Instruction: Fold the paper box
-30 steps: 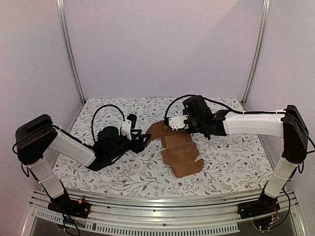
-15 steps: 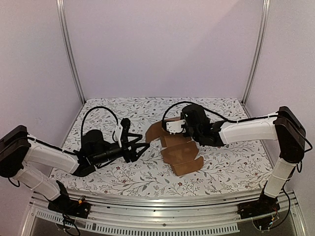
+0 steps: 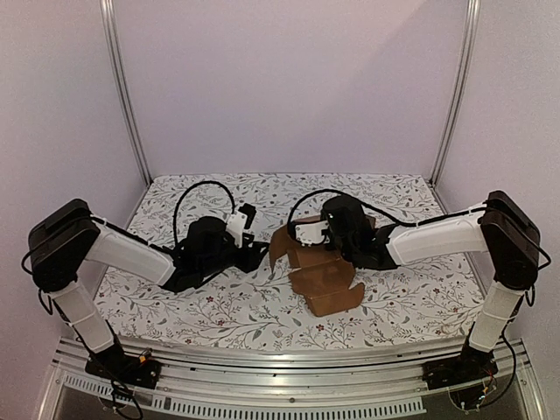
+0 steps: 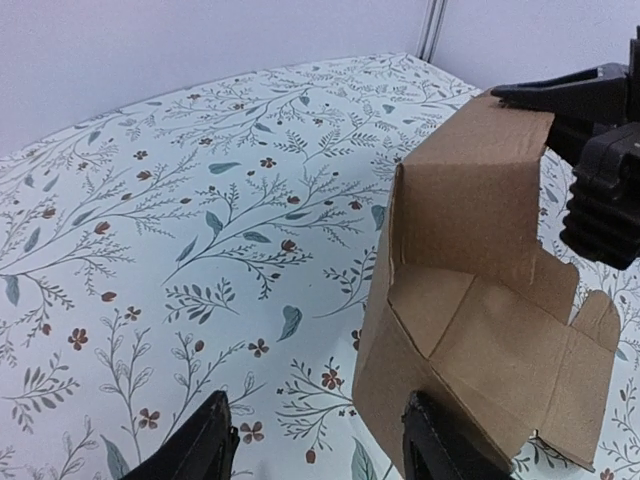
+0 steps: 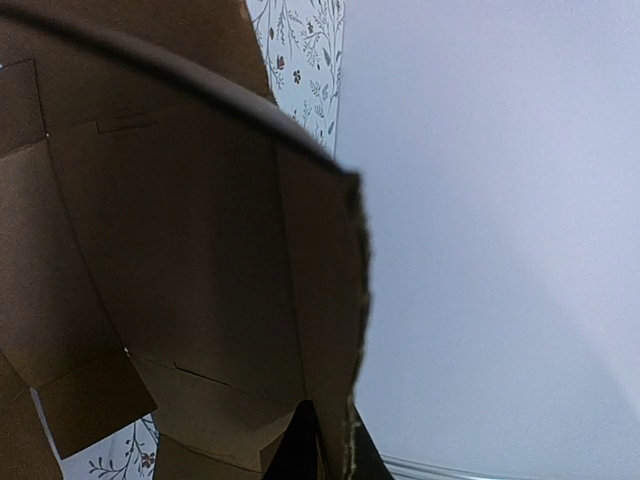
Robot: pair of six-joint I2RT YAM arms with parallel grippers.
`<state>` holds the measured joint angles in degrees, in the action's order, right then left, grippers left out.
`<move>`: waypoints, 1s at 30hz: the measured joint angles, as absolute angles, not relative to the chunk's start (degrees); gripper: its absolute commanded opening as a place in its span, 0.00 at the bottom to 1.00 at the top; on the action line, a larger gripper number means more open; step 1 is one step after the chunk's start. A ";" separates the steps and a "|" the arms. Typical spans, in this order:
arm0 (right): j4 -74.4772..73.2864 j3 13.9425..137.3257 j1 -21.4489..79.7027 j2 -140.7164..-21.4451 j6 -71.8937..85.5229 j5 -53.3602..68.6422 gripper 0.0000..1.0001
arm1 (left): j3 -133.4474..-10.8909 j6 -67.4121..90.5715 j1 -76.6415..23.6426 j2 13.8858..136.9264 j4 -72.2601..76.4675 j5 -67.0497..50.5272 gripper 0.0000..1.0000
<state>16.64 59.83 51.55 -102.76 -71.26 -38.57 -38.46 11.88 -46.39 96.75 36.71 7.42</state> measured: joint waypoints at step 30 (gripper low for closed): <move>4.45 58.81 52.49 -97.93 -59.77 -33.69 0.00 | -43.88 13.80 -47.46 112.64 52.62 -10.72 0.63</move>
<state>4.45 58.81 52.49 -97.93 -59.77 -33.69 -43.88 13.80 -47.46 112.64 52.62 -10.72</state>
